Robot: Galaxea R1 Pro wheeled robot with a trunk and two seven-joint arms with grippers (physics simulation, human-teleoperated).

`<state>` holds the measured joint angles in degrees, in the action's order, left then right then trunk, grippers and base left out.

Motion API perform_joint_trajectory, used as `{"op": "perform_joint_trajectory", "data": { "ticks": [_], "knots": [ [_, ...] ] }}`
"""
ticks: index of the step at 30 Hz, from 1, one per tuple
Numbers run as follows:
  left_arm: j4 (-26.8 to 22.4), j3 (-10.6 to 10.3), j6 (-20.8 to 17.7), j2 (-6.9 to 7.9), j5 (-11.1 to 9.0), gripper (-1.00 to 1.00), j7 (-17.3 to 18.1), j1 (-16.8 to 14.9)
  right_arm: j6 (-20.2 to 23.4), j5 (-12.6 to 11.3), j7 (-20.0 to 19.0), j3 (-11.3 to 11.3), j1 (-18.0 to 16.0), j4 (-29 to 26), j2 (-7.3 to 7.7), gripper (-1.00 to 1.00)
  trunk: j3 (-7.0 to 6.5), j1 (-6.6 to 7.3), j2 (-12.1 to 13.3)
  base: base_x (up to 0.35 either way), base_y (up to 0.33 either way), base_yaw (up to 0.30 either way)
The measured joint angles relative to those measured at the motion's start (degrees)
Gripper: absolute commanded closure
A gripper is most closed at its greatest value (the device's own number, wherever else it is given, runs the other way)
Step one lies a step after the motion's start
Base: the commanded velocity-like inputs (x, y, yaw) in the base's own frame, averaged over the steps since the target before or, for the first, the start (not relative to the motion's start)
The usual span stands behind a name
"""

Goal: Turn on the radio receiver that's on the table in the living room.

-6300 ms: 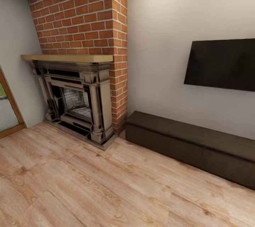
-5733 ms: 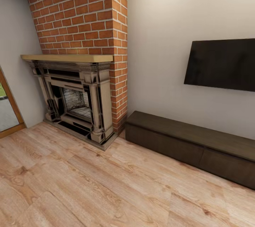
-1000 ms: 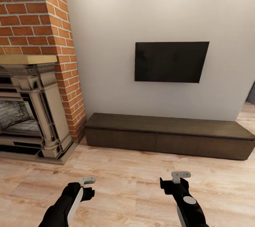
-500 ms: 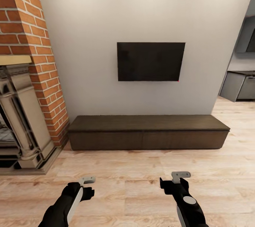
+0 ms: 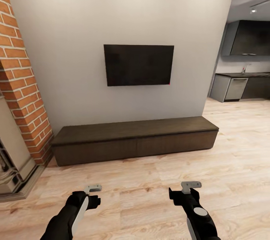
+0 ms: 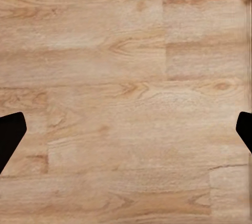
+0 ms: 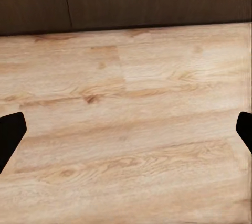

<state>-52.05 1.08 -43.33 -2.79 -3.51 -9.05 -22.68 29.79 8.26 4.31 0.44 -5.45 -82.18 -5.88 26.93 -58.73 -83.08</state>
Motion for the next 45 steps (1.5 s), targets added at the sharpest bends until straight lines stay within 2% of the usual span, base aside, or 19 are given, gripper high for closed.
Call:
{"op": "perform_joint_trajectory", "data": {
  "ticks": [45],
  "knots": [
    [0.5,-0.2,0.0,-0.02,0.0,-1.0,0.0,0.0,0.0,-0.1,0.0,0.0,0.0,-0.3,-0.1,-1.0,0.0,0.0,0.0,0.0,0.0,-0.29]
  ]
}}
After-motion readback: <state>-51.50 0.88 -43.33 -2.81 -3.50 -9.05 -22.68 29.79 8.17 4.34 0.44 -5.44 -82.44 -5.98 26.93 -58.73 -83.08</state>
